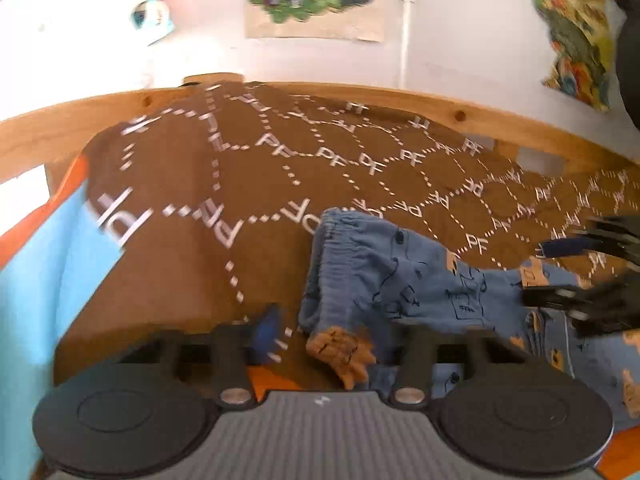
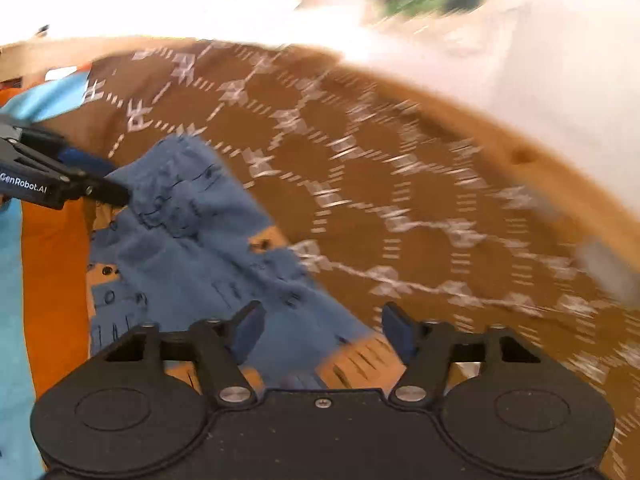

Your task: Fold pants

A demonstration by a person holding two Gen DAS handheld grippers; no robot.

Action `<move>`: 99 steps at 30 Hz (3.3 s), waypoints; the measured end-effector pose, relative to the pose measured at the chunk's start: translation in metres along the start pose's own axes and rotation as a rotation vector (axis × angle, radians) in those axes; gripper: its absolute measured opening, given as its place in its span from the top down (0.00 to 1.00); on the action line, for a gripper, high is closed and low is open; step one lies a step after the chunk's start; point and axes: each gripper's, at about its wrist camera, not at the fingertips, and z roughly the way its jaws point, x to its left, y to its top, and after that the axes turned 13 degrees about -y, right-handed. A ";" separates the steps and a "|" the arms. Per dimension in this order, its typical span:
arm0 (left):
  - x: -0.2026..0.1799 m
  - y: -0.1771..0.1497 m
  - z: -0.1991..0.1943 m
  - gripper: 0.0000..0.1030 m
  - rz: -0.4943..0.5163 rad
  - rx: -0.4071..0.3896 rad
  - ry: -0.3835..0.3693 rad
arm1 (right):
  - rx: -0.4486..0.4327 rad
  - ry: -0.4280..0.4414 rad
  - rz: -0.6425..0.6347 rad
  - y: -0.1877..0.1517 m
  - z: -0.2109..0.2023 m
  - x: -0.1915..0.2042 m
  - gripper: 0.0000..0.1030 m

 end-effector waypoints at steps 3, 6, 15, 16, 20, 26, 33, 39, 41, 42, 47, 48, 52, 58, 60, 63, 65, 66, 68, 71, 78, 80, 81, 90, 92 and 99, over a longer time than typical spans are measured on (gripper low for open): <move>-0.003 0.004 0.008 0.78 0.061 0.011 0.020 | 0.043 0.032 -0.022 0.010 0.036 0.007 0.55; -0.009 0.008 0.019 0.78 0.147 0.016 0.048 | 0.065 -0.014 -0.033 0.013 0.059 0.009 0.62; 0.008 0.001 -0.005 0.48 -0.038 -0.062 -0.036 | -0.017 0.098 0.147 0.030 0.027 -0.015 0.59; 0.009 -0.001 -0.006 0.48 -0.053 -0.060 -0.038 | -0.024 0.141 0.169 0.037 0.026 -0.016 0.59; 0.006 -0.006 -0.008 0.49 -0.108 -0.026 -0.074 | -0.016 0.277 0.150 0.055 0.036 -0.002 0.59; 0.003 -0.015 -0.002 0.45 -0.126 -0.007 -0.092 | 0.046 0.193 0.113 0.048 0.063 0.021 0.93; 0.014 -0.011 0.007 0.42 -0.175 -0.058 -0.121 | 0.051 0.188 0.205 0.034 0.064 0.011 0.94; 0.031 -0.005 0.021 0.44 -0.207 -0.091 -0.179 | 0.074 0.197 0.263 0.031 0.074 0.007 0.94; 0.033 -0.003 0.025 0.50 -0.215 -0.093 -0.167 | 0.073 0.186 0.273 0.032 0.069 0.007 0.89; 0.034 -0.002 0.026 0.63 -0.227 -0.097 -0.153 | 0.071 0.173 0.281 0.032 0.063 0.006 0.84; 0.036 0.001 0.029 0.79 -0.306 -0.111 -0.101 | 0.058 0.035 0.285 0.016 0.001 -0.004 0.76; 0.033 0.000 0.029 0.80 -0.287 -0.107 -0.086 | 0.062 -0.014 0.267 0.009 -0.019 -0.004 0.71; 0.021 0.005 0.028 0.81 -0.276 -0.101 -0.051 | 0.117 -0.157 0.284 -0.025 -0.077 -0.001 0.60; 0.009 0.015 0.024 0.82 -0.252 -0.083 -0.028 | 0.143 -0.286 0.220 -0.083 -0.093 0.044 0.61; 0.006 0.016 0.019 0.83 -0.235 -0.076 -0.022 | 0.161 -0.323 0.159 -0.092 -0.081 0.061 0.62; -0.002 0.022 0.011 0.83 -0.230 -0.077 -0.029 | 0.131 -0.350 0.117 -0.089 -0.082 0.069 0.63; -0.009 0.026 0.004 0.83 -0.207 -0.081 -0.039 | 0.108 -0.323 0.140 -0.089 -0.090 0.062 0.62; -0.016 0.029 0.000 0.83 -0.185 -0.084 -0.047 | 0.100 -0.308 0.158 -0.089 -0.094 0.057 0.61; -0.031 0.036 -0.010 0.83 -0.142 -0.094 -0.074 | 0.093 -0.308 0.190 -0.087 -0.101 0.046 0.60; -0.059 0.046 -0.022 0.83 -0.048 -0.113 -0.125 | 0.093 -0.318 0.242 -0.093 -0.117 0.026 0.60; -0.148 0.062 -0.029 0.83 0.153 -0.116 -0.307 | 0.118 -0.347 0.377 -0.117 -0.169 -0.033 0.53; -0.176 0.058 -0.023 0.83 0.213 -0.089 -0.364 | 0.125 -0.368 0.412 -0.126 -0.189 -0.050 0.46; -0.190 0.055 -0.018 0.83 0.251 -0.075 -0.391 | 0.126 -0.381 0.431 -0.132 -0.199 -0.058 0.42; -0.298 -0.016 0.050 0.81 0.569 0.148 -0.435 | 0.133 -0.475 0.662 -0.189 -0.241 -0.092 0.34; -0.307 -0.029 0.063 0.78 0.575 0.185 -0.448 | 0.123 -0.460 0.660 -0.192 -0.238 -0.092 0.34; -0.294 -0.057 0.040 0.31 0.644 0.148 -0.476 | 0.094 -0.360 0.661 -0.196 -0.222 -0.085 0.23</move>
